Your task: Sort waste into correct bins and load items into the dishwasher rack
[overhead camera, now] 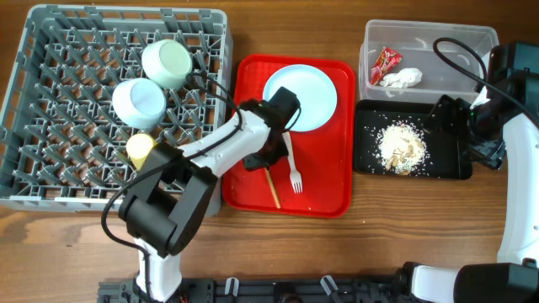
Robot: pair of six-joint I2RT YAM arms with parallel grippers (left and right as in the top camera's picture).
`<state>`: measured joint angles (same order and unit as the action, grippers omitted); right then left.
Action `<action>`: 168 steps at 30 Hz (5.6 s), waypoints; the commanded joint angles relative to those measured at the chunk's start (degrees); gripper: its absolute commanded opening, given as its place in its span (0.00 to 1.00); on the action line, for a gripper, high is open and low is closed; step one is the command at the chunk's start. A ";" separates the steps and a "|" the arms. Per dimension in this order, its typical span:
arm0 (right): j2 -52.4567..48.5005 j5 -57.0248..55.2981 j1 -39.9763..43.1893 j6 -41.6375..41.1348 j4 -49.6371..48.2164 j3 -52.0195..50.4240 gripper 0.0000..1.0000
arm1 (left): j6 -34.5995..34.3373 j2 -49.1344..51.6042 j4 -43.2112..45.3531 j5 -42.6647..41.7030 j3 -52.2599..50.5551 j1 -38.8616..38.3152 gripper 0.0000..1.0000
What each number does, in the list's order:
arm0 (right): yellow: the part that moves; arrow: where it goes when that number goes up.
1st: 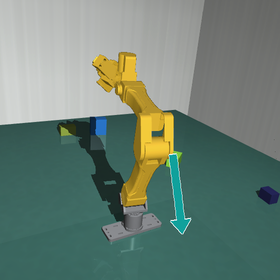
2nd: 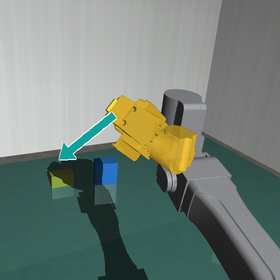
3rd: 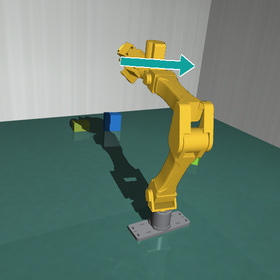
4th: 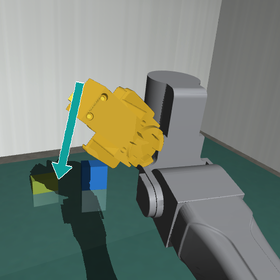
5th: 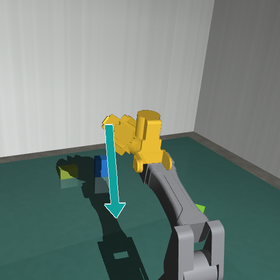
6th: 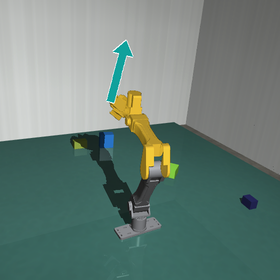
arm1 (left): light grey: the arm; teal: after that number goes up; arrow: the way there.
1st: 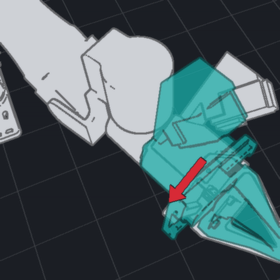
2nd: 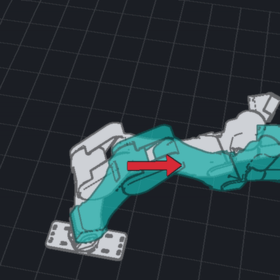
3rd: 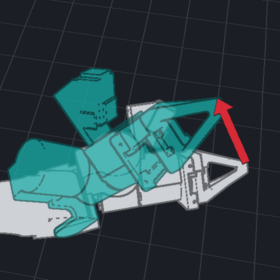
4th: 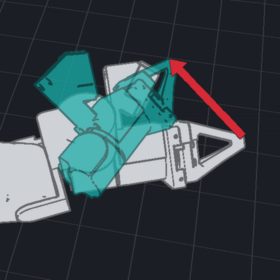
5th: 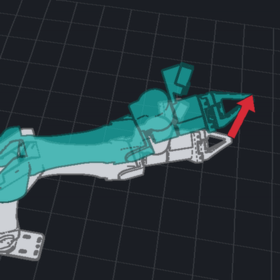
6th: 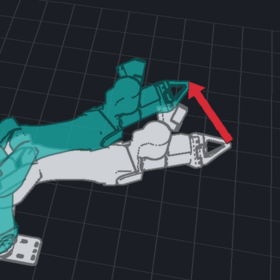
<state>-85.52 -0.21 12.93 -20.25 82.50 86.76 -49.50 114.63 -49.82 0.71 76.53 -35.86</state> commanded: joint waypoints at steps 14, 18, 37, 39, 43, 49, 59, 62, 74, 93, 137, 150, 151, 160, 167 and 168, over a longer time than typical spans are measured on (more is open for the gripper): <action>0.98 0.24 0.17 0.72 -0.15 0.92 1.00 | 48.26 -16.20 1.81 5.46 6.19 22.23 0.04; 0.98 0.24 0.17 0.74 -0.13 0.94 1.00 | 49.29 -12.35 3.21 1.90 6.19 23.45 0.04; 0.98 0.24 0.17 0.76 -0.37 0.92 1.00 | 25.00 -12.35 2.21 -11.65 8.55 5.07 0.69; 0.98 0.22 0.17 0.81 -0.37 0.92 1.00 | 17.73 -8.31 -0.20 -9.18 8.55 1.03 0.69; 0.98 0.22 0.17 0.85 -0.46 0.92 0.99 | 13.57 -1.25 -3.85 -9.18 8.55 -4.90 0.71; 0.98 0.22 0.17 1.05 -0.37 0.92 1.00 | 10.01 6.21 -4.48 -9.18 8.55 -10.88 0.67; 0.98 0.24 0.17 1.22 -0.33 0.92 1.00 | 8.28 7.69 -2.73 -6.36 6.01 -9.49 0.52; 0.98 0.24 0.17 1.20 -0.33 0.92 1.00 | 8.24 7.69 -2.71 -3.80 6.01 -8.85 0.41; 0.98 0.22 0.17 1.22 -0.37 0.92 1.00 | 6.99 7.76 -4.55 -1.75 5.95 -9.40 0.29; 0.98 0.22 0.17 1.22 -0.35 0.92 1.00 | 7.02 7.37 -6.82 -4.22 5.97 -8.94 0.15; 1.11 0.22 0.50 1.99 -0.37 0.94 1.00 | 58.40 -19.58 -3.17 -9.46 5.97 4.20 0.73; 1.84 5.01 13.51 0.74 0.11 0.94 1.00 | 78.58 -11.91 -3.15 -10.34 5.07 -25.99 0.91; 1.84 5.01 13.51 0.76 0.11 0.94 1.00 | 79.67 -10.56 -3.15 -10.29 5.07 -27.74 0.91; 1.84 5.01 13.51 0.74 0.26 0.92 1.00 | 88.32 -4.13 -0.50 -10.34 5.05 -34.01 0.90; 1.84 5.01 13.51 0.74 0.33 0.92 1.00 | 89.81 -1.81 1.62 -10.36 5.05 -34.07 0.88; 1.84 5.01 13.51 0.74 0.33 0.92 1.00 | 89.83 -1.11 1.66 -10.36 5.05 -34.07 0.88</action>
<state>-84.84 4.08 26.35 -19.25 82.70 86.76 38.79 111.28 -48.36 -8.91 81.95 -69.71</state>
